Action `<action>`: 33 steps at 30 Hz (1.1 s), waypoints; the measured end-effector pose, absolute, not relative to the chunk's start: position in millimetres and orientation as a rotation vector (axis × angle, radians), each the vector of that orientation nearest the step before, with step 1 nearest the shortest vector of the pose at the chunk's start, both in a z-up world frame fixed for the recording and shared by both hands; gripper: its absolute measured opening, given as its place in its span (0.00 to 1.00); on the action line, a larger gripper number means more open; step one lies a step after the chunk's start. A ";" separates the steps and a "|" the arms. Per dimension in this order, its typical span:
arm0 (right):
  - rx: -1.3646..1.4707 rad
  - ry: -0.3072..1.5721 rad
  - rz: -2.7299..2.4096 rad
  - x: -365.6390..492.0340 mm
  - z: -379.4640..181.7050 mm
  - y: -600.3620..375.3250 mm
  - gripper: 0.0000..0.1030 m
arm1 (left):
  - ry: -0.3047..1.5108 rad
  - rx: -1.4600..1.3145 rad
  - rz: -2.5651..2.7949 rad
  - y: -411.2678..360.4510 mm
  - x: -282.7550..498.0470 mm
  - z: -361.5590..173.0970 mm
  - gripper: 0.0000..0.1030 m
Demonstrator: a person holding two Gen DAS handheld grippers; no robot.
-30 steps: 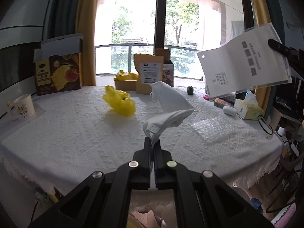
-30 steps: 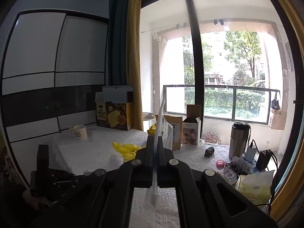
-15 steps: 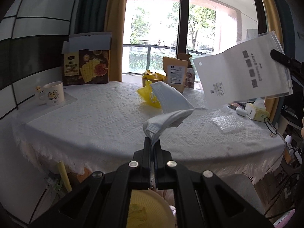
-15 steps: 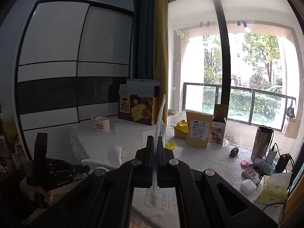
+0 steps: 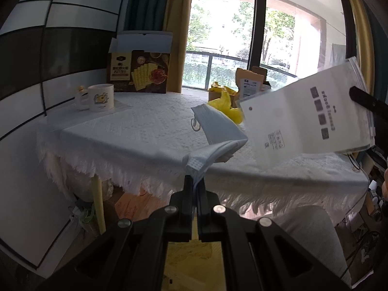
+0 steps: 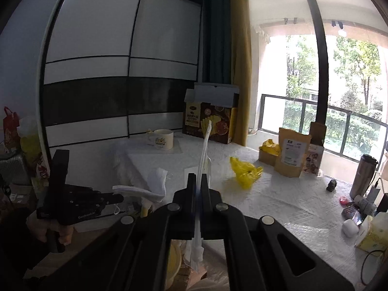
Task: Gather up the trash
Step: 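Carry both items over the wastebasket and open the right tool to drop the bag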
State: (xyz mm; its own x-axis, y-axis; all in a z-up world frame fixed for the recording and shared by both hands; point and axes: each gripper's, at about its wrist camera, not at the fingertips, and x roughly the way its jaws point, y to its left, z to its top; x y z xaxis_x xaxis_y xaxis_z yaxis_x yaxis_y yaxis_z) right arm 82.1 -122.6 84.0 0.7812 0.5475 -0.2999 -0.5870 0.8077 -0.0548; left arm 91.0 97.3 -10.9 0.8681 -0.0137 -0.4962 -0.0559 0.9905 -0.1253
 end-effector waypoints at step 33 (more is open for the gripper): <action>-0.251 0.768 0.840 123.3 -88.2 -5.8 0.02 | 0.658 -0.222 0.086 164.7 47.0 -69.5 0.02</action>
